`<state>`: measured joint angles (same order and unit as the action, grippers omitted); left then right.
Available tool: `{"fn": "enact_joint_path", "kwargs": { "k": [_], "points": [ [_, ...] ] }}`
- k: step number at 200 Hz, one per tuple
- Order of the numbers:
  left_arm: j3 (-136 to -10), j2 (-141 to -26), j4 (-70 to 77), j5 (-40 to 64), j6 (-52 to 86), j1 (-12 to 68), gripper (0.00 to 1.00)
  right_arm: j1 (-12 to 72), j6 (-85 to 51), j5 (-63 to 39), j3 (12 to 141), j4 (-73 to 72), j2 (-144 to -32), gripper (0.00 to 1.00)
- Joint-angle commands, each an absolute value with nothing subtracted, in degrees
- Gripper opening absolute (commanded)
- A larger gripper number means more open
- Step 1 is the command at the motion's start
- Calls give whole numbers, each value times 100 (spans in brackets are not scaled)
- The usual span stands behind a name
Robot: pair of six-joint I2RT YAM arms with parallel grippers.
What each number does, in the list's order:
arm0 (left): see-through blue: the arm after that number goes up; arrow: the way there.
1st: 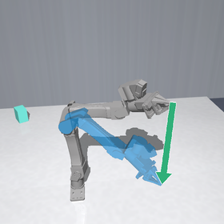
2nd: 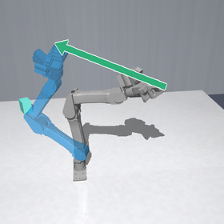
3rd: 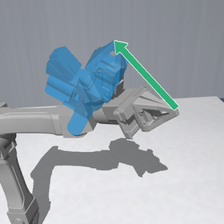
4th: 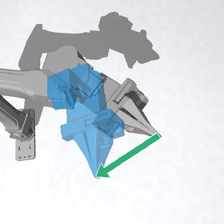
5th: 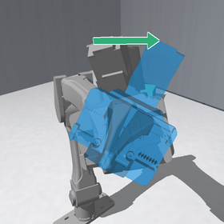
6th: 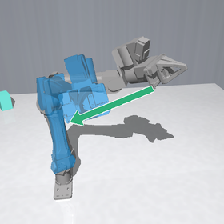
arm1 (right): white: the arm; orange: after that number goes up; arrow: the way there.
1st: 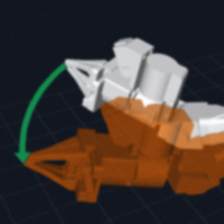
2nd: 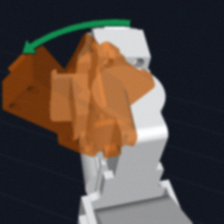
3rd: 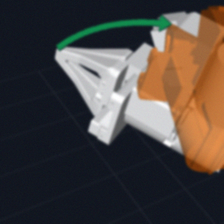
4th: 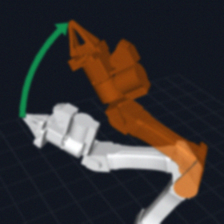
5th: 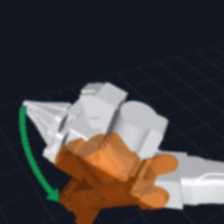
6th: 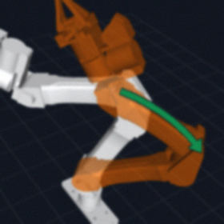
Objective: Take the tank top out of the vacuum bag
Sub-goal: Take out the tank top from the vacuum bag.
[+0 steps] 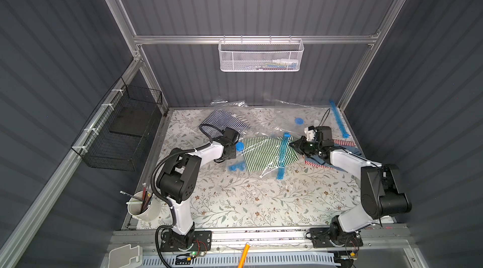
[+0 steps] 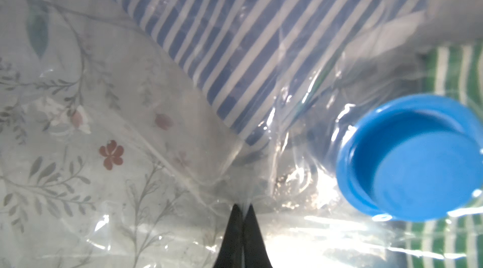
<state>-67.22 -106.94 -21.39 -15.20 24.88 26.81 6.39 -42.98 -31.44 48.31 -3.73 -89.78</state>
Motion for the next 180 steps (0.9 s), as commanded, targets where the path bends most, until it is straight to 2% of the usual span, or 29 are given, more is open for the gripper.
{"fn": "enact_joint_path", "kwargs": {
  "k": [1,90,180],
  "points": [
    [-6597,-10558,-2424,-1704,2560,2501,0,507,-4142,-2955,4896,-211,-8778,0],
    [-6593,-10386,-2424,-1626,2524,2138,0,23,-3722,-2608,5048,523,-8248,0],
    [-6478,-10136,-2367,-1594,2419,2127,0,-753,-3369,-2316,5422,1138,-7956,0]
  ]
}}
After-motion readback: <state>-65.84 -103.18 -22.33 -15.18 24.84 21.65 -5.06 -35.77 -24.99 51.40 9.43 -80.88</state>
